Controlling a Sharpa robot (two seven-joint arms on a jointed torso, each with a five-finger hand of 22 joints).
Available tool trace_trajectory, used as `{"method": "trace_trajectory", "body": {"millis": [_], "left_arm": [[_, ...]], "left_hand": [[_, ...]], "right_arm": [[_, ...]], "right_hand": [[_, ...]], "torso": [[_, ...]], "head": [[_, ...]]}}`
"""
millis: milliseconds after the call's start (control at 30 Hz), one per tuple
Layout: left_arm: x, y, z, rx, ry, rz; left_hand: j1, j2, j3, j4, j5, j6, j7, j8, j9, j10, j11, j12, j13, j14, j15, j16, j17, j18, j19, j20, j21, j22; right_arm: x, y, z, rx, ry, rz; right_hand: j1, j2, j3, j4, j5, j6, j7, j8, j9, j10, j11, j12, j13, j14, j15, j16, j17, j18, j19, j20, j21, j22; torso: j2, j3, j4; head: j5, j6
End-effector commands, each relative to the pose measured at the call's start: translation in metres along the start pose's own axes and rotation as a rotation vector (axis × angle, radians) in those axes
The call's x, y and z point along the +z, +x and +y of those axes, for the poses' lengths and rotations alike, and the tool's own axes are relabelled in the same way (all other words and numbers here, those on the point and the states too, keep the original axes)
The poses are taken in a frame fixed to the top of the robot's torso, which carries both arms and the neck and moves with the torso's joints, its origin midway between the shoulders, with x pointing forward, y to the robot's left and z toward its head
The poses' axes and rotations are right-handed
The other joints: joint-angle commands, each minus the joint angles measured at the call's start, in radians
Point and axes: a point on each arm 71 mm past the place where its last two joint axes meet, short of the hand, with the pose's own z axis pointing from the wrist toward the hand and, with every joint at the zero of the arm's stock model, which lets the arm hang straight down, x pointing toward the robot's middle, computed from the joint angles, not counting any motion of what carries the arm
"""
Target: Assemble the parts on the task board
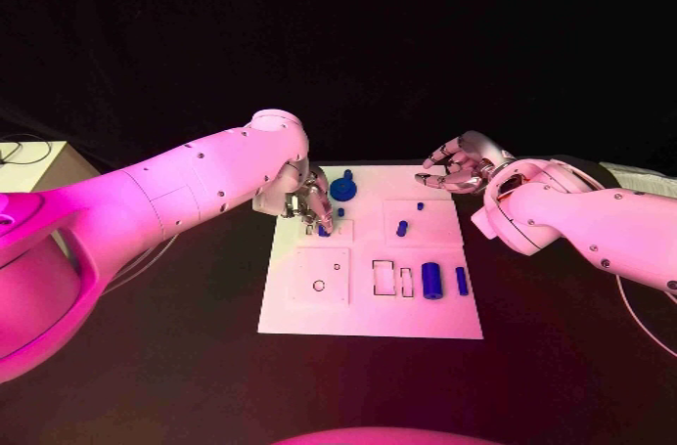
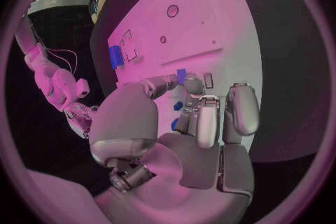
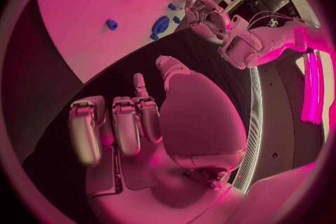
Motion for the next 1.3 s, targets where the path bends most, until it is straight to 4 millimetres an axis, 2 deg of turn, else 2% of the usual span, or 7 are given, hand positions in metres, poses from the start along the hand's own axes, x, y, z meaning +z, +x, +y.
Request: {"method": "trace_trajectory", "body": {"millis": [33, 633, 1300], "left_arm": [[0.0029, 0.0017, -0.001, 0.0, -0.008, -0.018], [0.007, 0.0054, -0.0033, 0.011, -0.018, -0.042], [0.0028, 0.0072, 0.006, 0.002, -0.016, -0.059]], "left_hand": [[0.011, 0.0, 0.172, -0.18, 0.005, 0.03, -0.026, 0.002, 0.001, 0.003, -0.006, -0.003, 0.001, 0.088, -0.005, 0.004, 0.224, -0.003, 0.005, -0.001, 0.006, 0.003], [0.01, -0.001, 0.17, -0.18, 0.011, 0.033, -0.026, 0.001, 0.002, 0.006, -0.007, -0.002, 0.002, 0.088, -0.005, 0.005, 0.225, -0.004, 0.008, -0.002, 0.008, 0.006], [0.012, -0.004, 0.169, -0.18, 0.024, 0.038, -0.028, -0.001, 0.004, 0.01, -0.009, -0.002, 0.003, 0.091, -0.007, 0.007, 0.23, -0.006, 0.012, -0.003, 0.012, 0.012]], "right_arm": [[-0.0004, 0.0005, 0.0011, -0.011, -0.01, 0.005], [-0.0011, 0.0011, 0.002, -0.01, -0.013, 0.008], [-0.0013, 0.0004, 0.001, -0.011, -0.011, 0.007]], "right_hand": [[0.006, -0.001, 0.005, 0.001, 0.003, -0.007, -0.001, 0.004, -0.001, 0.024, -0.001, -0.002, 0.186, 0.107, 0.001, 0.003, 0.26, -0.014, 0.105, -0.001, 0.002, 0.263], [0.005, -0.001, 0.005, 0.002, 0.003, -0.007, -0.001, 0.004, -0.001, 0.024, -0.001, -0.002, 0.186, 0.107, 0.001, 0.003, 0.259, -0.014, 0.105, -0.001, 0.002, 0.263], [0.003, -0.001, 0.006, 0.002, 0.003, -0.006, -0.001, 0.005, -0.001, 0.024, -0.001, -0.001, 0.186, 0.107, 0.001, 0.002, 0.259, -0.014, 0.105, -0.001, 0.002, 0.263]], "torso": [[0.0, 0.0004, -0.0001], [-0.001, 0.0003, -0.0001], [-0.001, 0.0, -0.0002]], "head": [[-0.001, -0.001], [-0.002, -0.004], [-0.003, -0.006]]}}
